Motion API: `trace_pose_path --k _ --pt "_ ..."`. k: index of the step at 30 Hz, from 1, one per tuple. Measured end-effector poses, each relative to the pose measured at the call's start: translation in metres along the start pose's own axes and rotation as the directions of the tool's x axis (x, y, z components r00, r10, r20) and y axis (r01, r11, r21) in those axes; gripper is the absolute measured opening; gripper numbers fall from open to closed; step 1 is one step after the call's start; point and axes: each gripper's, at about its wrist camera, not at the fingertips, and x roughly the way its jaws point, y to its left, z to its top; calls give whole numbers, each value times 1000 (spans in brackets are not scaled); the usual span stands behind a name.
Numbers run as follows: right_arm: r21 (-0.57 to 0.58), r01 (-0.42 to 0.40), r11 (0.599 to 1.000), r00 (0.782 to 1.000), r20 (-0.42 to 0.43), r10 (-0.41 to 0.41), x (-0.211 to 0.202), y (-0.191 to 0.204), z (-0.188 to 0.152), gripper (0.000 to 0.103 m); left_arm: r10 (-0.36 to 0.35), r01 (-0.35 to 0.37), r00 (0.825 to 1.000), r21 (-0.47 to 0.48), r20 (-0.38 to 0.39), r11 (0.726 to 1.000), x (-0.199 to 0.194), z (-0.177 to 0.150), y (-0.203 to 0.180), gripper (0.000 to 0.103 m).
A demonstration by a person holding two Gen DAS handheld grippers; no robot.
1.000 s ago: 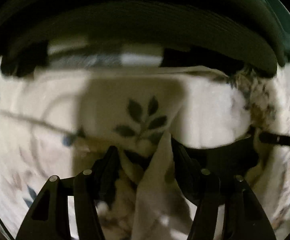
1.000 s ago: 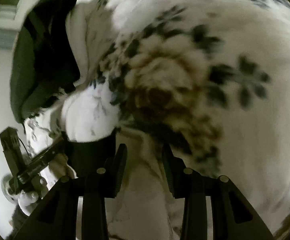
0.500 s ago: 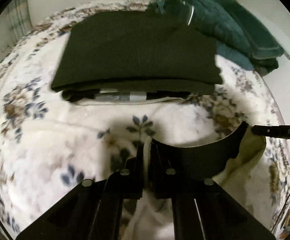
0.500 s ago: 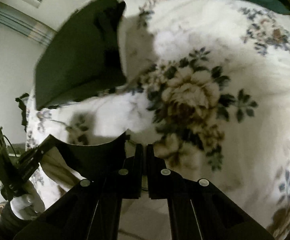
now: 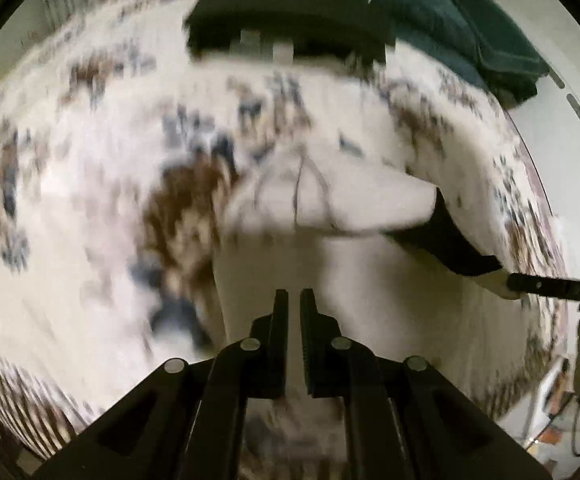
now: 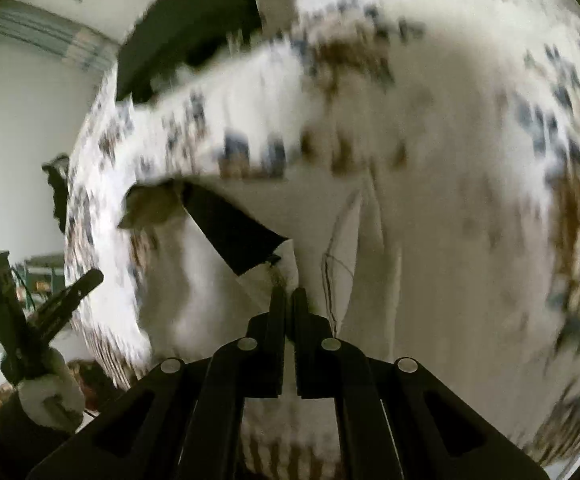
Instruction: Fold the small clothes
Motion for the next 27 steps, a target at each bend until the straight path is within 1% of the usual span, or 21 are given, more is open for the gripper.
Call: trace_pose_path --k 1,3,4,5,6,7,8,9,10,11,12,13,16,17,19,20,21,22,24,26,27 --pt "-9 18 1000 1000 -14 -18 4 -2 -9 3 -26 25 999 -25 -24 999 2 -6 0 4" --pt "-11 33 999 999 -29 -34 12 -7 -22 3 -115 105 991 -148 -61 983 6 -12 8 6" --pt "-5 32 999 999 -40 -32 16 -12 -26 3 -190 163 978 -255 -83 953 15 -11 16 7" --pt "3 33 999 998 -55 -33 21 -16 -29 3 -235 195 968 -326 -90 925 21 -10 21 16" --pt "11 33 999 997 -67 -32 24 -20 -30 4 -280 230 957 -388 -75 893 29 -8 26 38" --pt "19 34 999 997 -76 -32 27 -23 -29 4 -302 254 952 -418 -52 872 32 -5 28 60" --pt "35 34 999 995 -96 -30 30 -27 -28 5 -325 287 946 -448 -8 847 37 -2 31 66" --pt "58 33 998 992 -126 -26 33 -33 -27 8 -334 303 942 -464 16 833 40 1 31 67" --pt "77 30 997 989 -146 -18 37 -38 -28 19 -323 296 946 -476 25 828 47 5 31 67" --pt "104 18 994 988 -154 -2 37 -43 -30 29 -323 297 946 -478 29 826 55 9 29 67" --pt "130 1 992 990 -138 17 32 -47 -31 44 -303 277 953 -469 20 839 63 13 26 67" --pt "147 -11 989 992 -125 30 29 -50 -31 52 -281 256 960 -459 14 851 68 18 24 67" --pt "223 -77 972 991 -86 99 20 -62 -34 52 -242 214 970 -402 -19 890 88 32 12 67" --pt "251 -100 963 990 -71 122 19 -66 -35 52 -244 217 969 -385 -22 897 94 36 8 67" --pt "320 -161 934 982 -39 183 21 -76 -36 52 -240 224 971 -362 2 905 96 41 2 63" --pt "368 -197 909 976 -17 218 24 -81 -37 52 -251 246 968 -348 33 905 93 44 -1 53" --pt "399 -216 891 971 -3 237 26 -84 -37 52 -256 256 966 -334 45 907 90 46 -4 13" --pt "450 -247 858 963 20 267 32 -86 -36 52 -262 260 964 -327 38 908 90 47 -4 6" --pt "531 -304 791 945 66 319 43 -93 -37 52 -277 282 959 -332 63 900 79 46 -3 6" --pt "575 -321 752 939 90 332 52 -92 -38 52 -291 301 953 -349 82 888 63 41 1 6" --pt "581 -334 742 935 108 337 54 -91 -38 48 -290 300 953 -359 85 884 54 37 5 6"
